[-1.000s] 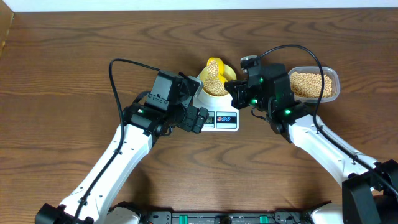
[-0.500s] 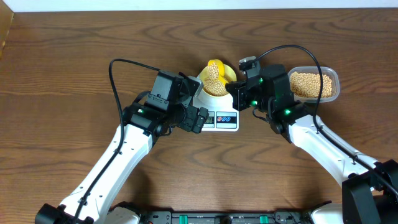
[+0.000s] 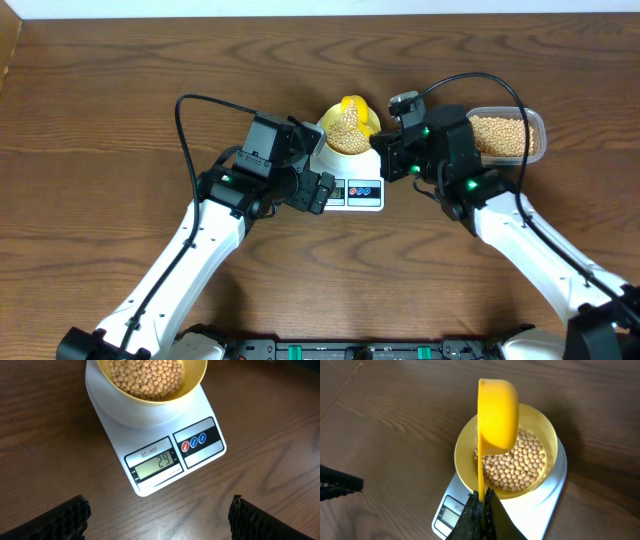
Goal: Scoop item into bowl and weigh 50g on scale
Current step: 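Tilt the scoop and pour soybeans gradually into the bowl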
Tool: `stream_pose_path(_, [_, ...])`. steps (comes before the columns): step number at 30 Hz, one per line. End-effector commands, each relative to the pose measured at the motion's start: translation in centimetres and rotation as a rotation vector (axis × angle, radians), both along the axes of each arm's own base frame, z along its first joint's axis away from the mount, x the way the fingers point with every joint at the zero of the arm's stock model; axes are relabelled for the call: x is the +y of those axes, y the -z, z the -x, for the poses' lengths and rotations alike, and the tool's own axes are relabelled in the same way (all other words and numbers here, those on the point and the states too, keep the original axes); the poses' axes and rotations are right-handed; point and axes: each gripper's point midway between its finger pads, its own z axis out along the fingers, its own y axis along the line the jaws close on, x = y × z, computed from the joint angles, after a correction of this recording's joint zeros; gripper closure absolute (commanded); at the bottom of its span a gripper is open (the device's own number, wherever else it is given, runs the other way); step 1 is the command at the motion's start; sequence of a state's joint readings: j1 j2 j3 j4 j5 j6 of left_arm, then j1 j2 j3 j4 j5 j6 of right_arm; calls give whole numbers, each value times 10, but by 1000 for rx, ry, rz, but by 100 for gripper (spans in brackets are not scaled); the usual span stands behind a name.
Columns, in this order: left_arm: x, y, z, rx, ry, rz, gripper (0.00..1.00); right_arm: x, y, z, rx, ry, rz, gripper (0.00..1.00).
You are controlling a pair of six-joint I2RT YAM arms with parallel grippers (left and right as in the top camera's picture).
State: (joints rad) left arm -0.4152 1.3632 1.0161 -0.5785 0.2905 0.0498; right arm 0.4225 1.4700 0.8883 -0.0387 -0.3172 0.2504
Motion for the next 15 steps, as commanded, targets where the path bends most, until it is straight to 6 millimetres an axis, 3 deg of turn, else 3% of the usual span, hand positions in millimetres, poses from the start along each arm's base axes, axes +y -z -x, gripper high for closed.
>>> stream_pose_path(1, [-3,-8,-1,-18,11,16,10,3,-9,3,-25,-27,0,99])
stream_pose_path(15, [-3,-8,-1,-18,11,15,10,5,-8,8,11,-39,-33,99])
